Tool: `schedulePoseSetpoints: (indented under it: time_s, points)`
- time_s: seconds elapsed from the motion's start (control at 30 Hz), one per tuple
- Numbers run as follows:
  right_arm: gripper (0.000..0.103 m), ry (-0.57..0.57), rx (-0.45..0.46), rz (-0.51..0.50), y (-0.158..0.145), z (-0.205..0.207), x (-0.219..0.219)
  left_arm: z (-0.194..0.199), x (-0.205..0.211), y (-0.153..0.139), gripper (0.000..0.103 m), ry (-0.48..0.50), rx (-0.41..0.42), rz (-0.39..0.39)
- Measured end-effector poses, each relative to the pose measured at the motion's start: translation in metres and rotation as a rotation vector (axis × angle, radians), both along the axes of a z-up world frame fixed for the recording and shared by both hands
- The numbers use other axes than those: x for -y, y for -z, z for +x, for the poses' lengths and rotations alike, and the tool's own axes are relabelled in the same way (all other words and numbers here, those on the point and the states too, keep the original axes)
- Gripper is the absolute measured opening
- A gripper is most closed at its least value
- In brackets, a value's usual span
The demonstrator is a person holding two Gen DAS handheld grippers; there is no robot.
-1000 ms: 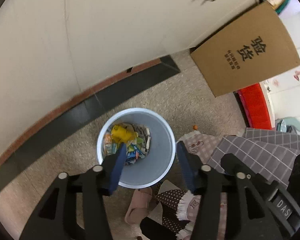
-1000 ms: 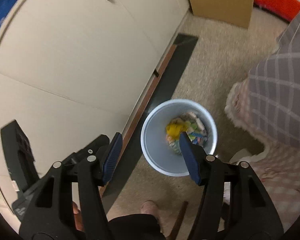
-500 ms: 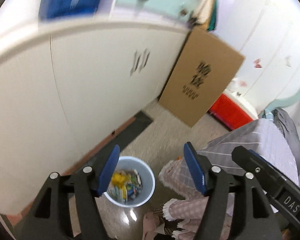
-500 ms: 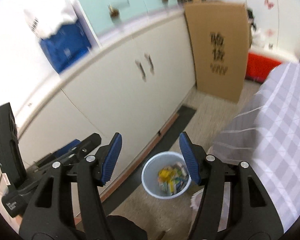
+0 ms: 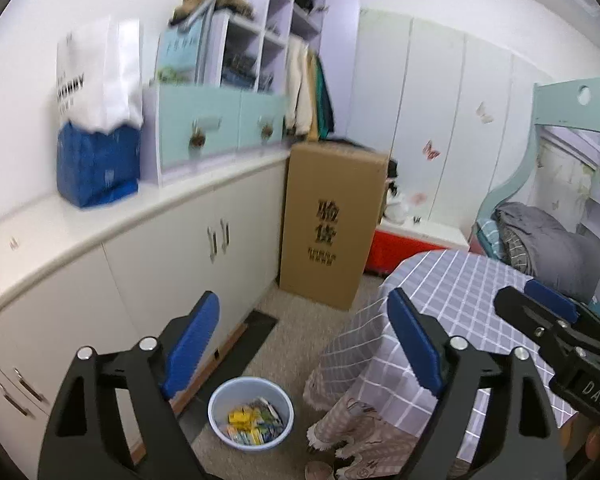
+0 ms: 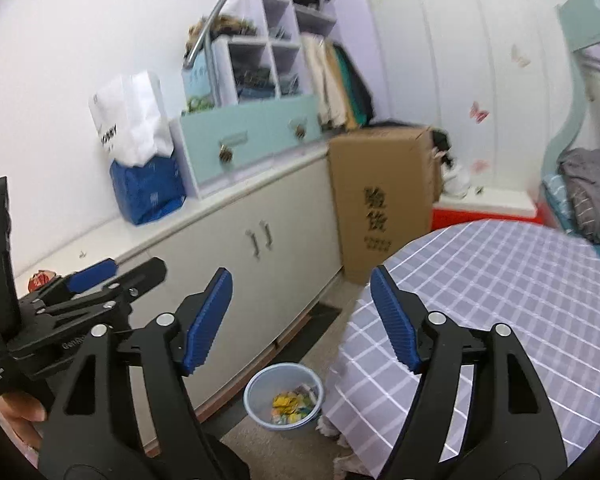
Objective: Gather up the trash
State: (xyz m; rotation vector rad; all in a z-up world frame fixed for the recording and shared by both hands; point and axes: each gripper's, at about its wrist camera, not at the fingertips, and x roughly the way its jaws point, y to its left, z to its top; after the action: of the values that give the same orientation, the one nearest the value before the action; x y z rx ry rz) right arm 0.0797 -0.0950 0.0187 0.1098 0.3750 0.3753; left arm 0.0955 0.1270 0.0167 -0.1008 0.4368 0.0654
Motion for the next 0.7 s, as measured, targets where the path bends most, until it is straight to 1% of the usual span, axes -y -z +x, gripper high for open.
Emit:
schedulePoseSetpoints:
  time_s: [0.1,0.2,0.37,0.53,0.7]
  points:
    - [0.075,0.037,0.043,0.004,-0.006,-0.026,0.016,-0.028,0.017,-0.014,0.088,0.011,0.058,0.036]
    - [0.079,0.079,0.088,-0.003,-0.009,-0.052,0.029,-0.049,0.032,-0.025,0.091,0.017,0.097,0.064]
    - [0.081,0.112,0.115,0.002,-0.004,-0.078,0.043,-0.075,0.057,-0.031,0.091,0.027,0.142,0.139]
    - [0.083,0.161,0.144,-0.011,0.006,-0.101,0.05,-0.096,0.076,-0.031,0.094,0.062,0.174,0.145]
    - [0.086,0.174,0.124,0.009,0.018,-0.108,0.059,-0.105,0.085,-0.023,0.094,0.091,0.182,0.137]
